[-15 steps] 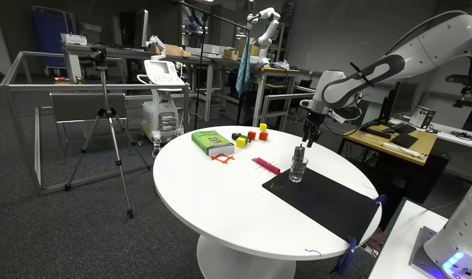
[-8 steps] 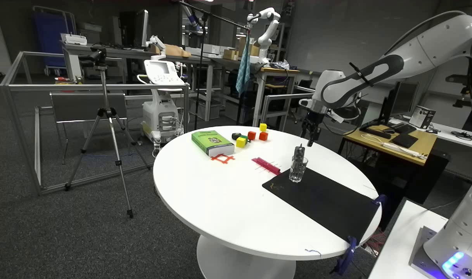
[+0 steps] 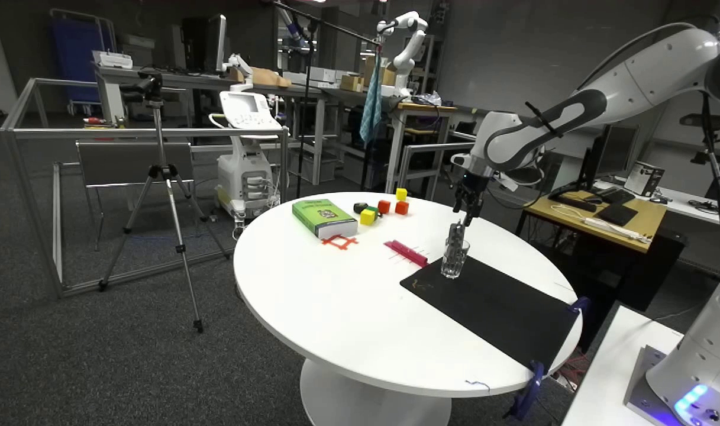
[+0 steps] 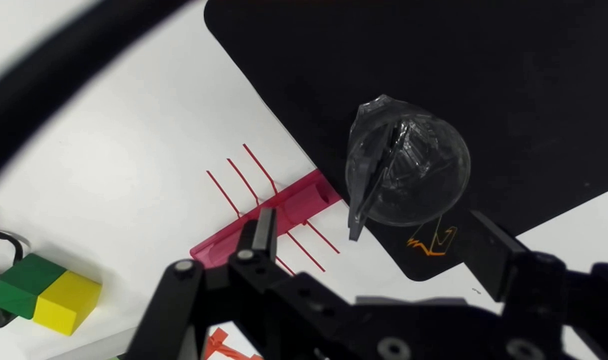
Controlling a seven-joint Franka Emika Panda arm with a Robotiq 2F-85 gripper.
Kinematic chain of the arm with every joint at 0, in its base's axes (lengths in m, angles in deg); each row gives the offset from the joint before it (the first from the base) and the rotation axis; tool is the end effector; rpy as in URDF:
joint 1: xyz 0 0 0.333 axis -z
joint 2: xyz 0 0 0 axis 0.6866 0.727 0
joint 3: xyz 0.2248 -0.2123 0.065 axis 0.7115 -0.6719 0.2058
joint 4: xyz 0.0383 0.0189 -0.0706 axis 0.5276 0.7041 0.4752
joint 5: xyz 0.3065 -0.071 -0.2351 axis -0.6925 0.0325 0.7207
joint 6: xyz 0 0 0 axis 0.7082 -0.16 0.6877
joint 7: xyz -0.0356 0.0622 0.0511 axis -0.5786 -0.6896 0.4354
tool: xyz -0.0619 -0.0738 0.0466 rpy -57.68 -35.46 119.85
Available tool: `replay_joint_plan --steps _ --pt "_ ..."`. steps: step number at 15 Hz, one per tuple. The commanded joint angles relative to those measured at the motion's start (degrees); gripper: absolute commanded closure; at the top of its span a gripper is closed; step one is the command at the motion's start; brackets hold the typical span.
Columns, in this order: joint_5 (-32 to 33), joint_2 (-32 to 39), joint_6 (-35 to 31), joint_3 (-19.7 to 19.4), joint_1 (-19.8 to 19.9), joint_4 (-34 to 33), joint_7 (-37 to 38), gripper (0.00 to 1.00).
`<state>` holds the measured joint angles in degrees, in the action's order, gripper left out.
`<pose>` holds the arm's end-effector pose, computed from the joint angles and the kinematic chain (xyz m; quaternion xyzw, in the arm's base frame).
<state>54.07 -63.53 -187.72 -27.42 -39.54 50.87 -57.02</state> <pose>0.5939 -0.0232 0.3163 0.8862 0.4587 0.0587 0.0297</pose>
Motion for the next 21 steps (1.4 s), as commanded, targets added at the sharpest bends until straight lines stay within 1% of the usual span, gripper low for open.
replay_joint_plan --steps 1,2,4,7,10,12,13,14,21 --pt "1.64 1.13 -0.71 0.12 -0.11 -1.59 1.58 0.32" --pt "1.73 1.22 -0.68 0.12 -0.11 -1.66 1.67 0.4" --pt "1.71 1.4 -0.5 0.14 -0.09 -1.91 1.73 0.54" --pt "1.87 1.78 -0.6 0.13 -0.08 -2.22 1.84 0.78" --pt "2.15 1.83 -0.54 0.09 -0.12 -2.27 1.96 0.99" --pt "2.43 1.76 -0.63 0.04 -0.16 -2.28 2.17 1.0" --pt "2.56 1.64 -0.61 0.03 -0.18 -2.45 2.31 0.98" --pt "2.75 1.61 -0.71 0.02 -0.21 -2.44 2.46 1.0" --pt "2.32 0.13 -0.58 0.44 -0.02 -1.64 4.34 0.99"
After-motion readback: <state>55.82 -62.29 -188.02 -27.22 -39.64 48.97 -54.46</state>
